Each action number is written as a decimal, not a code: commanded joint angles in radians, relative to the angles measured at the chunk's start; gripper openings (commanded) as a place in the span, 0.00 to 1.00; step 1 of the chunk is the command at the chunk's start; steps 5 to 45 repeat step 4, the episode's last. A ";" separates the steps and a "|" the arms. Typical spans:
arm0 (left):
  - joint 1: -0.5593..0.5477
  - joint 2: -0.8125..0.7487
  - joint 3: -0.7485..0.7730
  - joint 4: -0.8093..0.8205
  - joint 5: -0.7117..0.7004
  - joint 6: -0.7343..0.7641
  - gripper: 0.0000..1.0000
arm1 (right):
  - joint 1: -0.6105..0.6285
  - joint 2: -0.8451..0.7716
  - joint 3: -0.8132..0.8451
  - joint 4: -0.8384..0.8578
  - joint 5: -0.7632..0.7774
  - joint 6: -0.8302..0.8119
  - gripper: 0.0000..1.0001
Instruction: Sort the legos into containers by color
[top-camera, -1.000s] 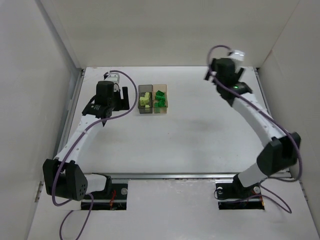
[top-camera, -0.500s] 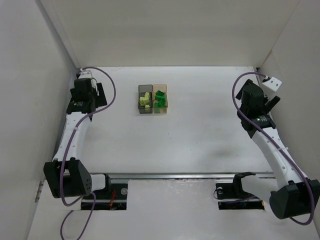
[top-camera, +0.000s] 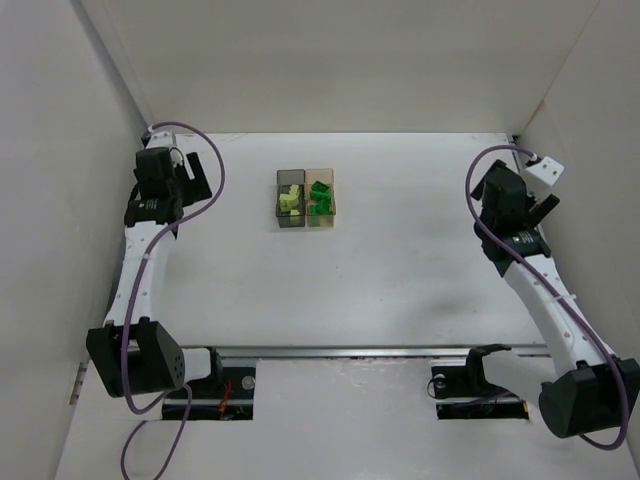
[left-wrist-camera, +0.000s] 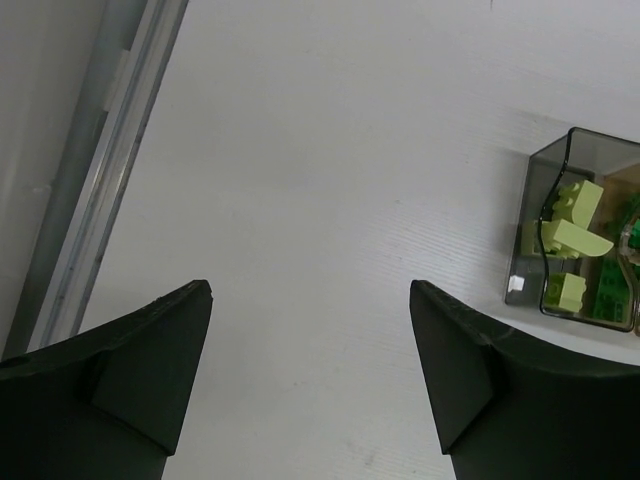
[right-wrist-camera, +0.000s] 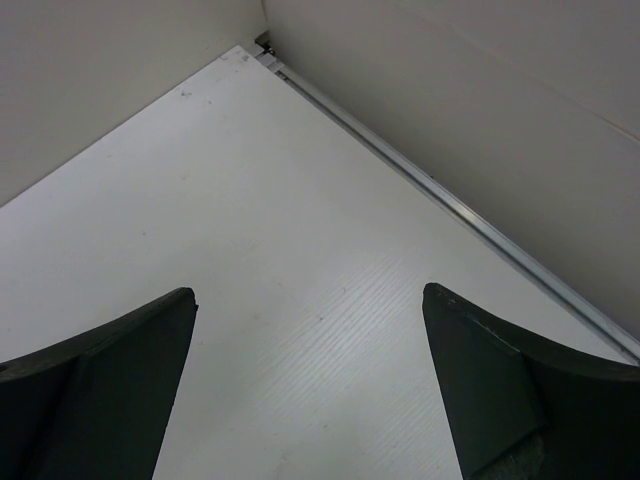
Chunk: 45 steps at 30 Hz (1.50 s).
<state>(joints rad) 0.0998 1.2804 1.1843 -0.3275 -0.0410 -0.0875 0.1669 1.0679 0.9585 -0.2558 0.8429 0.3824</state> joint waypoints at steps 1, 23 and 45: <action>0.005 -0.030 -0.008 0.004 0.012 -0.024 0.78 | 0.008 -0.028 0.062 0.006 -0.025 0.009 1.00; 0.005 -0.041 -0.008 -0.007 0.012 -0.024 0.78 | 0.008 -0.037 0.062 0.015 -0.025 0.009 1.00; 0.005 -0.041 -0.008 -0.007 0.012 -0.024 0.78 | 0.008 -0.037 0.062 0.015 -0.025 0.009 1.00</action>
